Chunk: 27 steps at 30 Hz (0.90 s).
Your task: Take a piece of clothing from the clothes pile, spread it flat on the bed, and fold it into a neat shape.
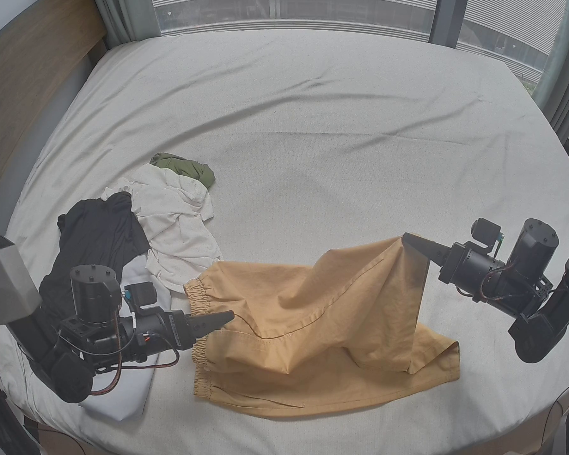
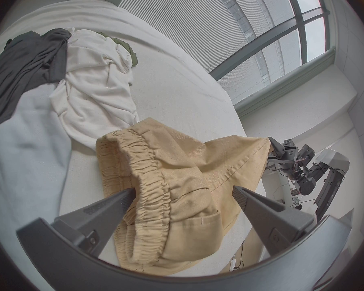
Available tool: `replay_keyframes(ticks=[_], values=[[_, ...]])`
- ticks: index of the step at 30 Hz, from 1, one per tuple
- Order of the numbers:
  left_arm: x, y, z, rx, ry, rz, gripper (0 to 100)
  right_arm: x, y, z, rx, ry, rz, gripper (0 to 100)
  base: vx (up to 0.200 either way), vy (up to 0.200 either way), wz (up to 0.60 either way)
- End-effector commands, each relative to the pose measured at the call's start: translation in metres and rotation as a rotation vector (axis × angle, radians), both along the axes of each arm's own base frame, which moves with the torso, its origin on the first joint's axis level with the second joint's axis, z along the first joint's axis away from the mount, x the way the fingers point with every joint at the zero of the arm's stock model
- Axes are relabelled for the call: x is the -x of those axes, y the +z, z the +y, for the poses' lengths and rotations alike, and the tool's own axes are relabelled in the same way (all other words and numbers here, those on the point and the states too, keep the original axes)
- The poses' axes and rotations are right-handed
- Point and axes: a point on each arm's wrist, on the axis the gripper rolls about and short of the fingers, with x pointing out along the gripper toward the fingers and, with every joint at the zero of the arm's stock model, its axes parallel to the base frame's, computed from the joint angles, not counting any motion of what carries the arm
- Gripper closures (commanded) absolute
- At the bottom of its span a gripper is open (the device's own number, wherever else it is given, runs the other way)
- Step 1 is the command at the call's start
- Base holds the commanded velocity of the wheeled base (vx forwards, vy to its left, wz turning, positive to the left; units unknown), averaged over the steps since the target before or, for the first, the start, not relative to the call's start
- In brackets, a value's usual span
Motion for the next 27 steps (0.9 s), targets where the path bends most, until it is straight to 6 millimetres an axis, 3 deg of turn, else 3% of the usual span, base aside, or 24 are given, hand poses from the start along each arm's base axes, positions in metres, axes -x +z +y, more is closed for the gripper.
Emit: replay_keyframes(ticks=[1, 11, 12, 20, 27], values=[[-0.002, -0.015, -0.006, -0.004, -0.015, 0.04, 0, 0.0, 0.0, 0.0, 0.0, 0.001, 0.0, 100, 0.0, 0.0, 0.0], [-0.005, -0.014, -0.009, 0.05, 0.004, 0.024, 0, 0.0, -0.001, 0.0, 0.0, -0.002, 0.002, 100, 0.0, 0.0, 0.0], [-0.005, -0.014, -0.009, 0.05, 0.004, 0.024, 100, 0.0, -0.001, 0.0, 0.001, 0.001, 0.002, 100, 0.0, 0.0, 0.0], [-0.002, -0.013, -0.013, 0.054, -0.013, 0.01, 100, 0.0, 0.0, 0.0, 0.0, -0.002, 0.0, 100, 0.0, 0.0, 0.0], [-0.002, 0.001, -0.022, 0.118, -0.046, -0.133, 100, -0.002, 0.004, -0.005, -0.005, -0.017, -0.015, 100, 0.0, 0.0, 0.0]])
